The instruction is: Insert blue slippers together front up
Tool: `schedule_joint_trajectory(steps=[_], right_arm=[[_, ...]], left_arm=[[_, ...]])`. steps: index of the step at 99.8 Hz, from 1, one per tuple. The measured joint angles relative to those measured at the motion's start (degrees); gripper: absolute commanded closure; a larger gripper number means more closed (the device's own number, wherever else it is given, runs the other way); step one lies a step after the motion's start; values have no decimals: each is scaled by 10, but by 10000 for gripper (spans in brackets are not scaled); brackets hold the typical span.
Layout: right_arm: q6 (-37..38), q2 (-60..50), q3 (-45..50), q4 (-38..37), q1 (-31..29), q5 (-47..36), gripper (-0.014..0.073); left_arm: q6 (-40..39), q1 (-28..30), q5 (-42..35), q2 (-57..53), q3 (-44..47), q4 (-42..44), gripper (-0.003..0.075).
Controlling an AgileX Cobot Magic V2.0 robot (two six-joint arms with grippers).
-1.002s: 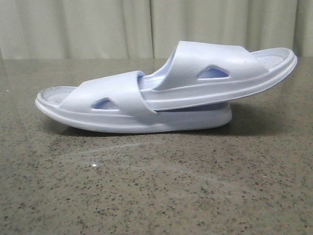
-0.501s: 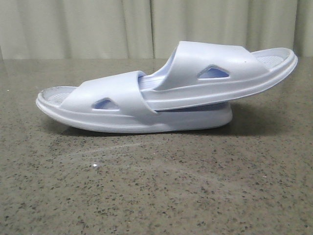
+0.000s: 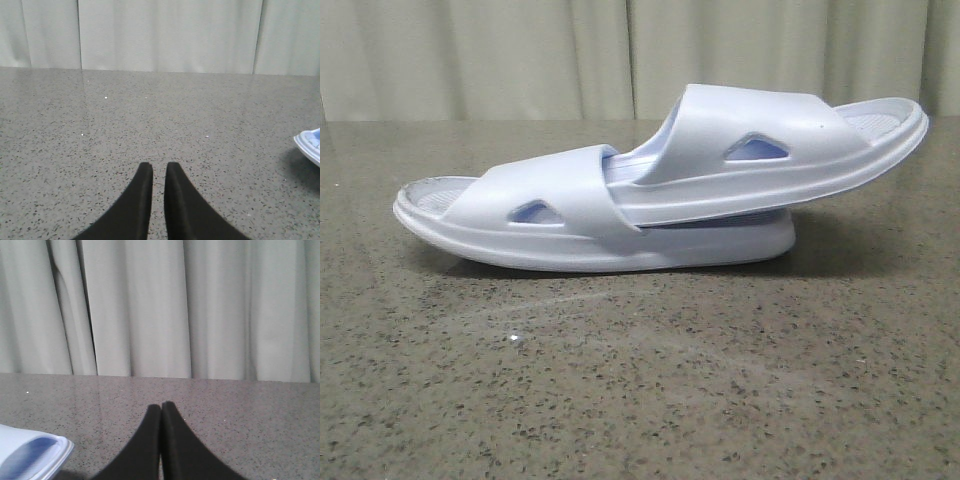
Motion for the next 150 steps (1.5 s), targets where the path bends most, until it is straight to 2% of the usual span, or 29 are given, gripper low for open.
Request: schedule_joint_trajectory(steps=[150], right_arm=[[0, 0, 3, 0, 0, 0, 701]], left_arm=[[0, 0, -2, -17, 0, 26, 704]])
